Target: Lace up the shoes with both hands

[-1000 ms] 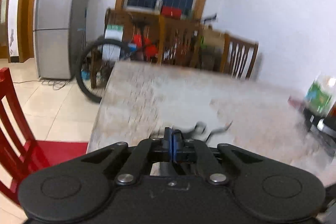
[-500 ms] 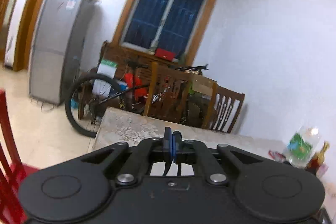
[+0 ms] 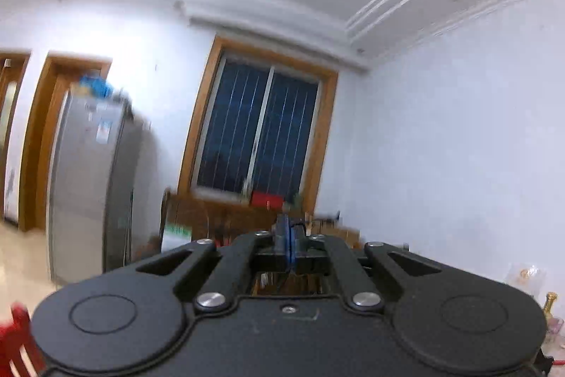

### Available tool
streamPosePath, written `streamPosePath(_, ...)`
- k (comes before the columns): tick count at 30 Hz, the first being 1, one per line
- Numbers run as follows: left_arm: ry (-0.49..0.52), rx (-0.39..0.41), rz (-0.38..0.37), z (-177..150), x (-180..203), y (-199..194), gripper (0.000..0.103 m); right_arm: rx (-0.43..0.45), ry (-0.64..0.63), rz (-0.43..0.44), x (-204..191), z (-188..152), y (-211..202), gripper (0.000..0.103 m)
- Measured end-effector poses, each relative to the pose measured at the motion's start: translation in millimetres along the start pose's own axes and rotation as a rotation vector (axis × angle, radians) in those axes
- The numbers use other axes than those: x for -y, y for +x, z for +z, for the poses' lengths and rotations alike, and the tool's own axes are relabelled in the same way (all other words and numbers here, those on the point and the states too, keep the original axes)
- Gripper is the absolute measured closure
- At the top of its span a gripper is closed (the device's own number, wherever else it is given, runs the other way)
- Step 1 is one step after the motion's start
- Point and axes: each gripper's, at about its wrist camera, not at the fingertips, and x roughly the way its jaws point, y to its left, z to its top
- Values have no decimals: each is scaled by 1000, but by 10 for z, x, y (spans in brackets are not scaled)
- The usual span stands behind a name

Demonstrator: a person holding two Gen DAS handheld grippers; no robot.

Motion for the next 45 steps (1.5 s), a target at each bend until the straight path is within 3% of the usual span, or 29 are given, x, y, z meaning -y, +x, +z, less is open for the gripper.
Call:
streamPosePath(4,34,7,-16,448,45,80,103,-1,3,-2,-7,-9,-3,72)
streamPosePath(9,154,-99,13,124,196,203,102,67,34,-6,82,-73,-104,67)
streamPosePath(12,112,-154,38,-218,100,128,102,211,103,67,399,-212,-425,55)
streamPosePath(14,56,-194,66,-366,10,67,102,335,223,175,794,-281,-622,46)
streamPosePath(16,16,-214,111,-480,-36,51,102,425,381,213,1187,-204,-576,38)
streamPosePath(19,-37,-266,167,-617,-100,87,102,502,599,189,1627,96,-119,38)
streamPosePath(21,-35,-283,211,-642,-129,117,102,484,708,183,1753,359,365,39)
streamPosePath(24,-25,-299,266,-652,-161,163,102,458,765,124,1770,667,905,45)
streamPosePath(27,-6,-316,308,-667,-163,124,102,443,716,77,1716,870,1182,46)
streamPosePath(28,4,-321,320,-677,-161,123,102,432,680,62,1682,922,1242,52)
streamPosePath(29,12,-324,330,-676,-151,127,101,440,634,29,1624,952,1273,84)
streamPosePath(30,20,-322,336,-669,-150,129,101,456,578,-13,1560,978,1283,103)
streamPosePath(32,37,-316,347,-657,-144,132,101,479,552,44,1572,1006,1242,101)
streamPosePath(34,58,-297,353,-619,-125,128,101,554,583,157,1683,983,1020,101)
streamPosePath(37,81,-250,332,-471,-106,143,101,769,593,276,1917,959,256,101)
streamPosePath(42,123,-183,278,-199,2,205,101,1198,532,299,2262,924,-1409,101)
streamPosePath(45,131,-149,243,-42,93,211,101,1361,497,287,2377,829,-2131,101)
